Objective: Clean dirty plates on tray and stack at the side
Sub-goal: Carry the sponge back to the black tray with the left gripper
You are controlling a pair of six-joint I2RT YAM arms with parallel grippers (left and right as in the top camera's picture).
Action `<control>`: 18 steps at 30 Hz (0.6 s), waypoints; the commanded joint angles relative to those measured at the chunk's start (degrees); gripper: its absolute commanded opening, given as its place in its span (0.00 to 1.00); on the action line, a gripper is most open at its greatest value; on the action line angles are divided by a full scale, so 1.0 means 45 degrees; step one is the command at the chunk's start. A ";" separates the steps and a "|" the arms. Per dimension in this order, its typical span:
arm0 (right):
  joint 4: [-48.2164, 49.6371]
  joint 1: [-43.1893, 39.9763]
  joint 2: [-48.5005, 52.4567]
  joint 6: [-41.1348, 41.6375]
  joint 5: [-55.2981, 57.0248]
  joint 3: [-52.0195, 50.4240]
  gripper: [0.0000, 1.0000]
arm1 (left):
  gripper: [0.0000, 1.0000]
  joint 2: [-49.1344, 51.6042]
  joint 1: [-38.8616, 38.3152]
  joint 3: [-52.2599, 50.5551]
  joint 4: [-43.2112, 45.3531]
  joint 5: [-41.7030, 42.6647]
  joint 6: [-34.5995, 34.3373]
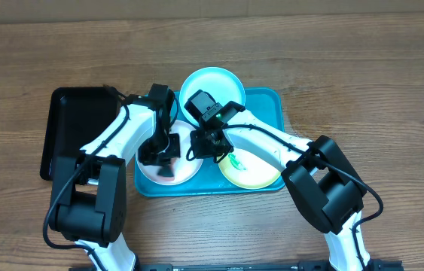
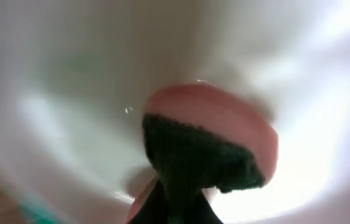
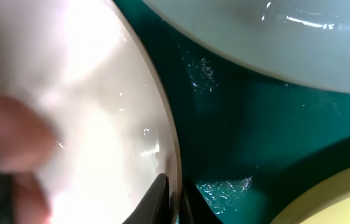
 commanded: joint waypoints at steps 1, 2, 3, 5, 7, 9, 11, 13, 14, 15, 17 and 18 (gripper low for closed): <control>0.0000 0.0024 0.0039 0.0010 0.0039 -0.0053 0.08 | 0.04 0.0141 -0.0053 0.0204 -0.0248 -0.4075 -0.1511; 0.0005 0.0024 0.0039 0.0010 0.0039 -0.0053 0.08 | 0.04 0.0141 -0.0049 0.0355 -0.0257 -0.4095 -0.1685; 0.0010 0.0024 0.0039 0.0010 0.0044 -0.0053 0.08 | 0.04 0.0117 -0.0049 0.0578 -0.0257 -0.3963 -0.1705; 0.0010 0.0024 0.0039 0.0010 0.0044 -0.0053 0.08 | 0.04 0.0058 -0.0049 0.1083 -0.0316 -0.3551 -0.1734; 0.0010 0.0024 0.0039 0.0010 0.0044 -0.0053 0.08 | 0.04 -0.0068 -0.0044 0.1705 -0.0563 -0.3274 -0.1734; 0.0000 0.0024 0.0039 0.0000 0.0044 -0.0053 0.08 | 0.04 -0.0287 0.0063 0.2487 -0.1059 -0.3288 -0.1739; -0.0019 0.0024 0.0039 -0.0039 0.0044 -0.0053 0.07 | 0.04 -0.0622 0.0393 0.3245 -0.1540 -0.3313 -0.1739; -0.0063 0.0024 0.0039 -0.0039 0.0049 -0.0053 0.07 | 0.04 -0.1039 0.0903 0.3779 -0.1734 -0.3293 -0.1729; -0.0073 0.0024 0.0039 -0.0039 0.0049 -0.0058 0.07 | 0.04 -0.1273 0.1229 0.3944 -0.1724 -0.3279 -0.1729; -0.0073 0.0024 0.0039 -0.0039 0.0049 -0.0053 0.07 | 0.04 -0.1549 0.1666 0.4065 -0.1656 -0.3283 -0.1676; -0.0068 0.0024 0.0039 -0.0039 0.0049 -0.0053 0.07 | 0.04 -0.1938 0.2516 0.4099 -0.1360 -0.3288 -0.1341; -0.0063 0.0024 0.0039 -0.0039 0.0049 -0.0053 0.07 | 0.04 -0.2069 0.3075 0.4099 -0.1219 -0.3293 -0.1214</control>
